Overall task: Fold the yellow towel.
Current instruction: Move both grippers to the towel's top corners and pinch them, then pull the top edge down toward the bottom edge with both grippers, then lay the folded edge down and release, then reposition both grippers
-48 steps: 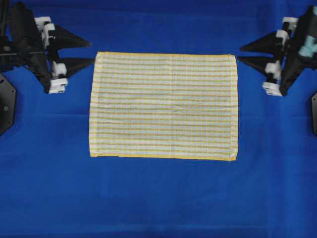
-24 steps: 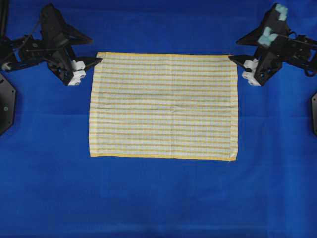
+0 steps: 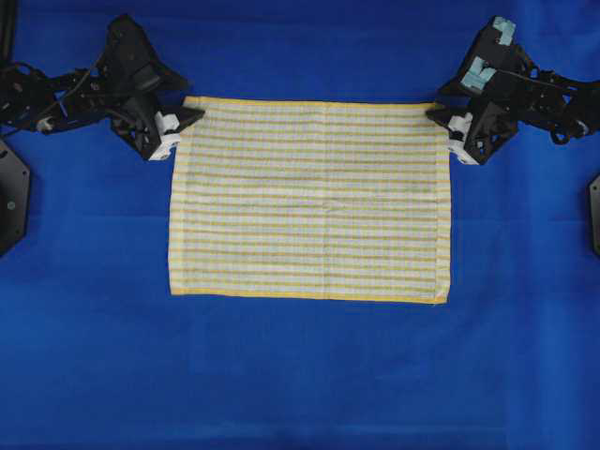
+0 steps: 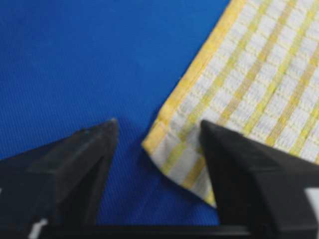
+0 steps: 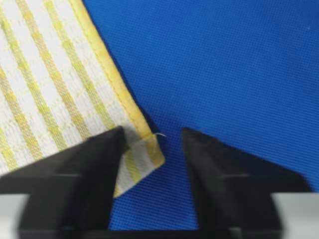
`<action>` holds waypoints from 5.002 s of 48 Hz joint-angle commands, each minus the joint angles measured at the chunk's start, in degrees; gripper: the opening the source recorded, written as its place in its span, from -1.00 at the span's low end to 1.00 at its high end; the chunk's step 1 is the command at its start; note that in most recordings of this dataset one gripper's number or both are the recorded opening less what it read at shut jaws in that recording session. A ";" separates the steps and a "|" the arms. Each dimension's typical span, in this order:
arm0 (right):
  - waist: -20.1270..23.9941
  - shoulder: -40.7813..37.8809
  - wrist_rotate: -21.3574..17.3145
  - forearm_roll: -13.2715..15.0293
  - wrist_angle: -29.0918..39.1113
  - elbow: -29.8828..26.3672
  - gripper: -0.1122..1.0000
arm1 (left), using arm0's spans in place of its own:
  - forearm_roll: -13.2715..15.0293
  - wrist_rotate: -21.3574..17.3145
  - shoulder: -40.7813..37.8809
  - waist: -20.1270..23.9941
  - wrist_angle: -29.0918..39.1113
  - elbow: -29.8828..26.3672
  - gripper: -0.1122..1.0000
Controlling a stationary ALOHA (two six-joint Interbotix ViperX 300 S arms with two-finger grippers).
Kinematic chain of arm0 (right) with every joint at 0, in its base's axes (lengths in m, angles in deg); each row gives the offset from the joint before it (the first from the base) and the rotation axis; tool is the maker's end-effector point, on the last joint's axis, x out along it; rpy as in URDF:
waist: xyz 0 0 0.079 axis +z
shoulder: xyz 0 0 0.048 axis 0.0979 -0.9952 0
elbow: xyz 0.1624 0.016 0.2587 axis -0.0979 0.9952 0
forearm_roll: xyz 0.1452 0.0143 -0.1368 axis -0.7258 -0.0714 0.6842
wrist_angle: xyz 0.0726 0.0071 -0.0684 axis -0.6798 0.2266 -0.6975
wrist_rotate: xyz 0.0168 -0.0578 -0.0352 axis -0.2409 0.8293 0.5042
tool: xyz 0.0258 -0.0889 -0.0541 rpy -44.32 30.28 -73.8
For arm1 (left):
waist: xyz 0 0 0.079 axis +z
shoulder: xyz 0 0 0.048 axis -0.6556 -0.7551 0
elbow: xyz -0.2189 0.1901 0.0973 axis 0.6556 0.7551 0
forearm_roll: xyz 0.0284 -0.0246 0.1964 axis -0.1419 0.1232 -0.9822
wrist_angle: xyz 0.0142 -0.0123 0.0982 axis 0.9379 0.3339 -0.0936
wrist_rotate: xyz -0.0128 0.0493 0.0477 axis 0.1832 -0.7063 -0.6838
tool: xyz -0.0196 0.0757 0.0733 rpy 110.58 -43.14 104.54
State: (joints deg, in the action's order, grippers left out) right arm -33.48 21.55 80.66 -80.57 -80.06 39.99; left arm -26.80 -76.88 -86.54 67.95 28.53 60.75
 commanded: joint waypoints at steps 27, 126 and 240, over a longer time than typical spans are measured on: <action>-1.05 1.05 0.44 0.00 -3.52 -1.23 -0.72 | 0.18 -0.09 0.53 0.26 0.09 -1.41 -0.70; 29.27 22.32 -12.66 -1.05 9.49 5.89 -0.72 | 0.26 15.38 23.55 -36.21 6.59 4.13 -0.70; 19.42 7.73 -9.58 -0.09 10.20 1.14 0.49 | 0.00 8.00 7.91 -19.69 23.99 -4.13 0.44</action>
State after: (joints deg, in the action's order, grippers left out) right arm -13.97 29.29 70.99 -81.01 -69.34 42.02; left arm -26.72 -68.79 -78.80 47.91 51.56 57.41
